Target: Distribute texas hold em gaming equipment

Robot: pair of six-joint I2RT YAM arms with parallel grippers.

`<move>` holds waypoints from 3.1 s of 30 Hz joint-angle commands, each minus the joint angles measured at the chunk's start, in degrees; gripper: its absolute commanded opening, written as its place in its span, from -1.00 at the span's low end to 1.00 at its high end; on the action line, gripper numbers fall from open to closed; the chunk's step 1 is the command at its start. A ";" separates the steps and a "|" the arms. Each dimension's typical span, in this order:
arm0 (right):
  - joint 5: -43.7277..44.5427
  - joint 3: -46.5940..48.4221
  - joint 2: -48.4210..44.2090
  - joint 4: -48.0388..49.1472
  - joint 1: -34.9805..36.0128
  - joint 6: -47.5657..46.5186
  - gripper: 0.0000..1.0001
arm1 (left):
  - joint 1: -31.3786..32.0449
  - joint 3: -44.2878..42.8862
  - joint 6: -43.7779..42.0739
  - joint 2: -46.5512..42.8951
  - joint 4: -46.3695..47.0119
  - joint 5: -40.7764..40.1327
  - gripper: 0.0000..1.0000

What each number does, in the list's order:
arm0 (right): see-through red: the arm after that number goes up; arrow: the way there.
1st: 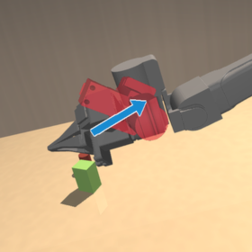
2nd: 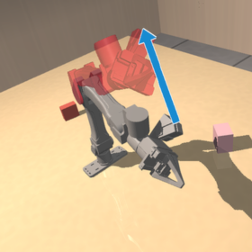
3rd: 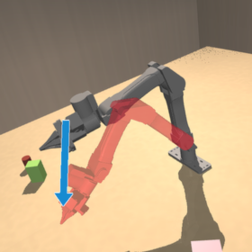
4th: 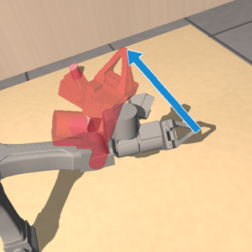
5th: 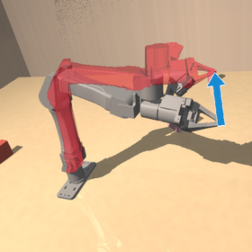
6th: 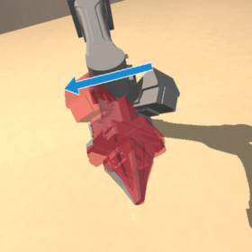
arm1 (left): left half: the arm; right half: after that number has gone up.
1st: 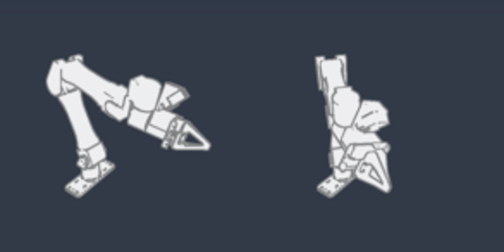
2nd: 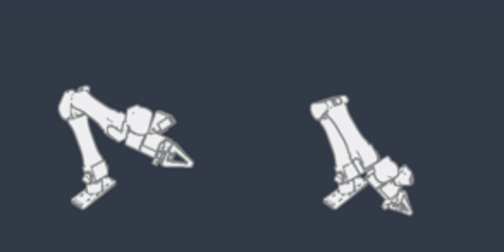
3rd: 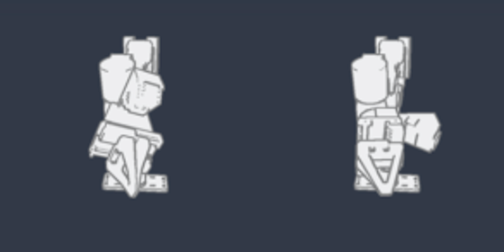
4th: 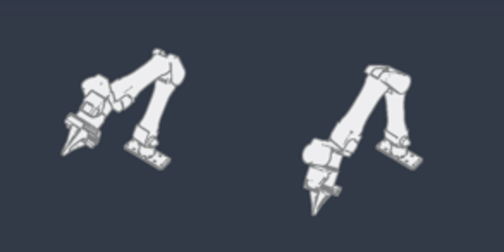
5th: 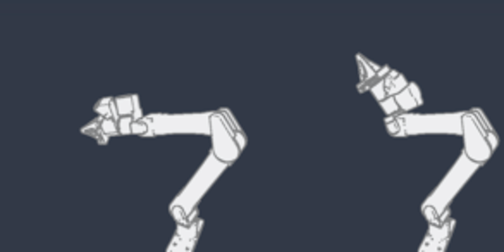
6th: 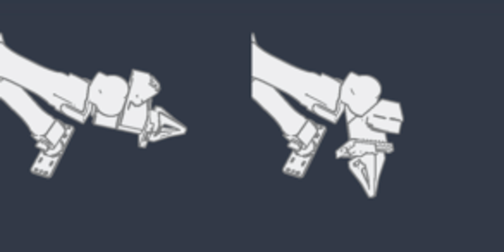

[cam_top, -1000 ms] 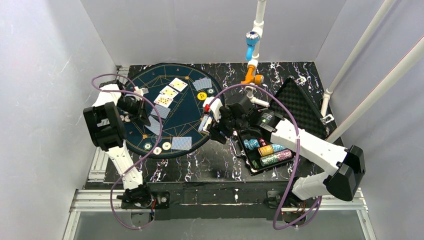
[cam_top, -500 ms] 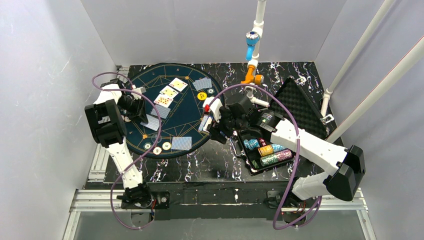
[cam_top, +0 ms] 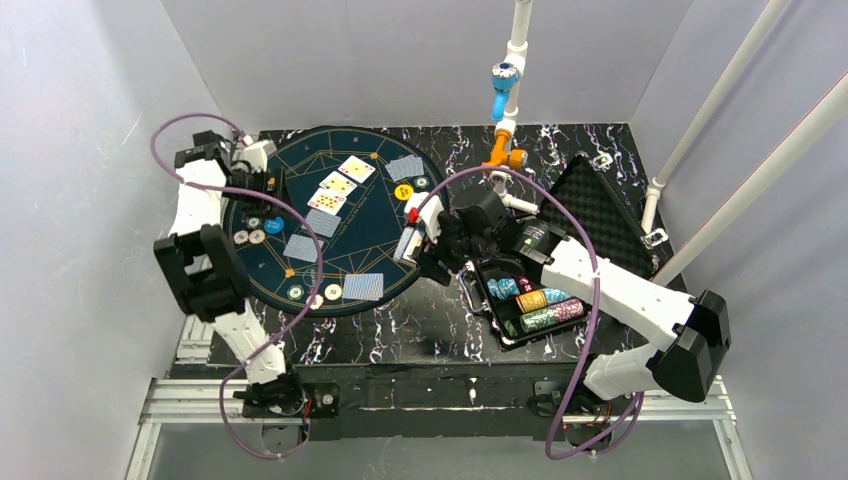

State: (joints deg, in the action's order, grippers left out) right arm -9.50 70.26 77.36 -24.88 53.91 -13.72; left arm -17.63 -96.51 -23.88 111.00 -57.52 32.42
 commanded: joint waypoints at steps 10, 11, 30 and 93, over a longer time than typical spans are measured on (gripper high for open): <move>-6.41 1.95 -1.79 9.48 0.05 2.72 -0.97 | 20.37 21.40 8.87 -35.10 7.28 -4.97 0.41; -6.48 2.09 -1.71 9.50 0.05 2.96 -0.97 | 22.61 22.67 9.31 -36.22 7.96 -5.90 0.40; -8.81 4.43 -0.24 10.71 0.31 5.21 -0.97 | 46.16 25.26 11.22 -38.67 9.92 -17.39 0.30; 2.26 5.99 -3.64 0.93 -0.21 -0.96 0.96 | 23.70 14.56 21.31 -14.52 4.45 17.81 -1.00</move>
State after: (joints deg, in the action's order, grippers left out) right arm -9.08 72.53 76.05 -21.65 54.00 -12.78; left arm 6.63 -78.67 4.84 94.52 -49.71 56.69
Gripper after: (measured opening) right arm 0.981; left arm 0.171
